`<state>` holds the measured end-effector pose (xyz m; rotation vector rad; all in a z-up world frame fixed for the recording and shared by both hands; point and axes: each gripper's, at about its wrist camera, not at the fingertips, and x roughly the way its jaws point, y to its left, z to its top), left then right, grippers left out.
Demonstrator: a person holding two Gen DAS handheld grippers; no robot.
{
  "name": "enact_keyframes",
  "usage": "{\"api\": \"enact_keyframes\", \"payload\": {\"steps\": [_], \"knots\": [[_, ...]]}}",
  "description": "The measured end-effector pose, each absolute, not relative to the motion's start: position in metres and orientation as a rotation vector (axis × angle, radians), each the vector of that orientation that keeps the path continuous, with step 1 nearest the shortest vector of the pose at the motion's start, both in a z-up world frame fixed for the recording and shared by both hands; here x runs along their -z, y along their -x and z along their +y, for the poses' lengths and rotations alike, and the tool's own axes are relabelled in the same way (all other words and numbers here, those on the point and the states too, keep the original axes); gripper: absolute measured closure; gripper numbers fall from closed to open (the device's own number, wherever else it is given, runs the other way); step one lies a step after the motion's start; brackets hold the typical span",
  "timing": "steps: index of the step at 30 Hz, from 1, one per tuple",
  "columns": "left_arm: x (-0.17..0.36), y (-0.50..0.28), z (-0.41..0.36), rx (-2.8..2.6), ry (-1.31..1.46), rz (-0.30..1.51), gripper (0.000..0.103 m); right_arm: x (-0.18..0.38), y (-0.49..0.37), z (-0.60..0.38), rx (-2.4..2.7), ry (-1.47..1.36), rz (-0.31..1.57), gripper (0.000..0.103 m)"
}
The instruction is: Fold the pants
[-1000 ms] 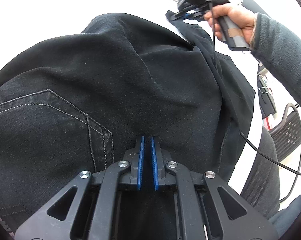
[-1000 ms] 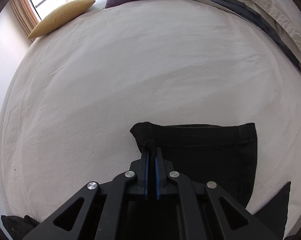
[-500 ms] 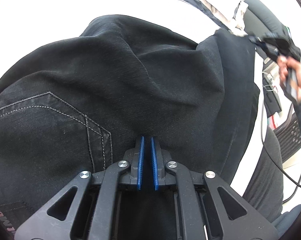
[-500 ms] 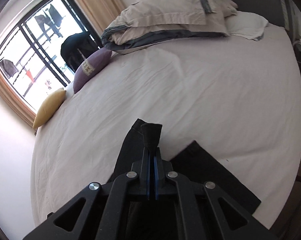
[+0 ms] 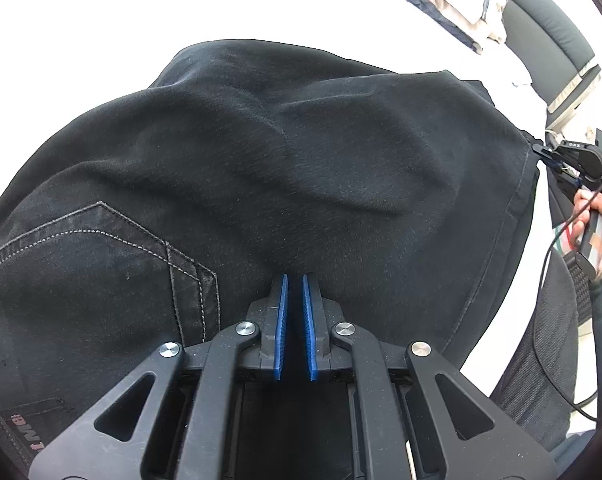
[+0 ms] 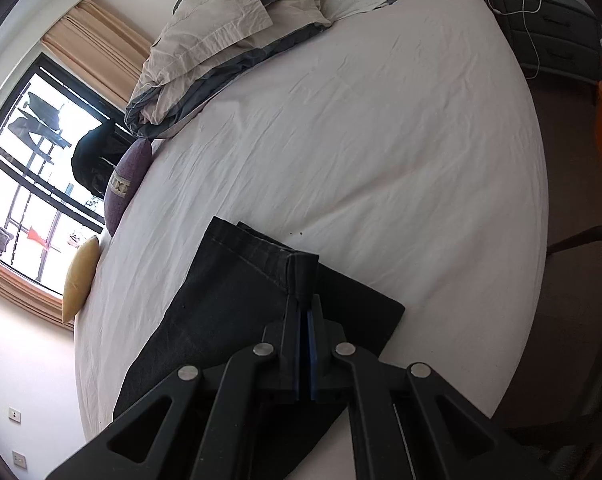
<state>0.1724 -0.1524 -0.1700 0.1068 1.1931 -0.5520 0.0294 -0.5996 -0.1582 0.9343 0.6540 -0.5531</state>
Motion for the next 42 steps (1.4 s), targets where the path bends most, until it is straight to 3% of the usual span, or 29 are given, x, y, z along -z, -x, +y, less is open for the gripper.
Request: {"api": "enact_keyframes", "payload": {"steps": [12,29,30,31,32,33,42], "knots": [[0.164,-0.180,-0.174,0.551,-0.159,1.205,0.095,0.172,0.003,-0.608,0.577,-1.112,0.598,0.100],[0.168,-0.179,-0.167,0.623,-0.183,1.215,0.095,0.187,0.004,-0.618,0.548,-1.104,0.707,0.103],[0.168,-0.177,-0.165,0.624,-0.177,1.215,0.095,0.186,0.007,-0.620,0.534,-1.126,0.706,0.102],[0.168,-0.176,-0.164,0.623,-0.170,1.216,0.095,0.182,0.011,-0.621,0.533,-1.131,0.709,0.094],[0.168,-0.175,-0.162,0.621,-0.167,1.216,0.095,0.177,0.015,-0.621,0.554,-1.112,0.718,0.078],[0.168,-0.173,-0.160,0.620,-0.168,1.215,0.095,0.169,0.020,-0.618,0.601,-1.077,0.734,0.075],[0.167,-0.159,-0.152,0.620,-0.144,1.201,0.095,0.138,0.033,-0.599,0.459,-1.157,0.712,0.070]]}}
